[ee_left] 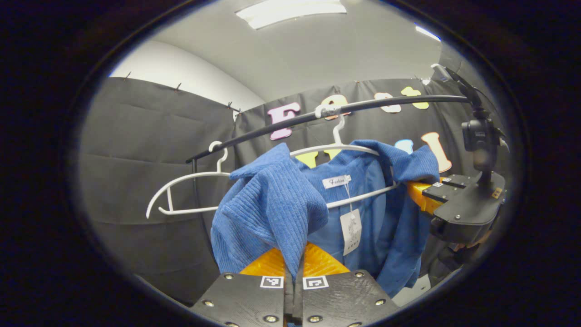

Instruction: Grasp the clothes on the hanger with both hands and then place them into the laundry hamper below.

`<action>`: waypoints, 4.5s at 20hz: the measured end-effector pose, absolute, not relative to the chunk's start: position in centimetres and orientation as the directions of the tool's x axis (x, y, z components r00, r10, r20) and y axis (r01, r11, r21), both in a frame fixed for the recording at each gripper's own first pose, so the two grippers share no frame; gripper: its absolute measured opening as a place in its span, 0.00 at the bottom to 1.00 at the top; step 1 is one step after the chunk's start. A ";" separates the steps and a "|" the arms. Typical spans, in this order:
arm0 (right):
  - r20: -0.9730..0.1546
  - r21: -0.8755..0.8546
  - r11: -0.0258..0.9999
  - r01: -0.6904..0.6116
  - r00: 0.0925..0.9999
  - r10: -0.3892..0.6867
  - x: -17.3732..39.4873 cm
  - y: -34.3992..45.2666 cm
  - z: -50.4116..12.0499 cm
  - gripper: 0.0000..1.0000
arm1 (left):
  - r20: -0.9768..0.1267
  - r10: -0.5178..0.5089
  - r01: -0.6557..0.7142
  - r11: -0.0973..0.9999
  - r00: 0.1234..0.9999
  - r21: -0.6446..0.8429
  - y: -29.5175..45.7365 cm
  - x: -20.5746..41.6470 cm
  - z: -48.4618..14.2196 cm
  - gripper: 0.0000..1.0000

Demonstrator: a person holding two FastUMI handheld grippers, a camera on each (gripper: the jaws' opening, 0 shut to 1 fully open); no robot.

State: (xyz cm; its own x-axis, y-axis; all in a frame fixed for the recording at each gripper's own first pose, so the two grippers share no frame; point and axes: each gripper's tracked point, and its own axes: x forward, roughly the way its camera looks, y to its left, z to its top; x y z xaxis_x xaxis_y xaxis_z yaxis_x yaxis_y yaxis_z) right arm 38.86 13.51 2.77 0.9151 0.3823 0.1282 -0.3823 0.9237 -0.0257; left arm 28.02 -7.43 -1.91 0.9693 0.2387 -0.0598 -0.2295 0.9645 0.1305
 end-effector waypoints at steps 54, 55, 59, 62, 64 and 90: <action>-0.220 -0.271 0.911 -0.311 0.941 0.256 40.2 6.3 -13.5 0.05 | -0.271 0.271 -0.243 0.961 0.924 0.130 7.8 25.6 -12.1 0.00; -0.226 -0.268 0.912 -0.311 0.940 0.254 39.1 6.1 -13.4 0.05 | -0.269 0.253 -0.226 0.966 0.929 0.129 7.2 24.4 -11.9 0.00; -0.208 -0.232 0.924 -0.303 0.944 0.257 34.2 5.9 -11.5 0.05 | -0.245 0.191 -0.167 0.979 0.951 0.114 4.7 23.2 -10.3 0.01; -0.178 -0.197 0.935 -0.294 0.949 0.261 31.3 6.2 -9.2 0.05 | -0.205 0.129 -0.113 0.990 0.970 0.086 3.0 23.2 -7.9 0.00; -0.156 -0.177 0.941 -0.289 0.952 0.263 29.0 6.7 -7.6 0.05 | -0.175 0.082 -0.068 0.994 0.981 0.082 1.5 22.2 -6.3 0.05; -0.377 -0.038 0.938 -0.344 0.874 0.305 10.7 13.6 -17.1 0.05 | -0.340 -0.176 0.115 0.974 0.924 -0.193 -7.8 13.4 -18.6 0.01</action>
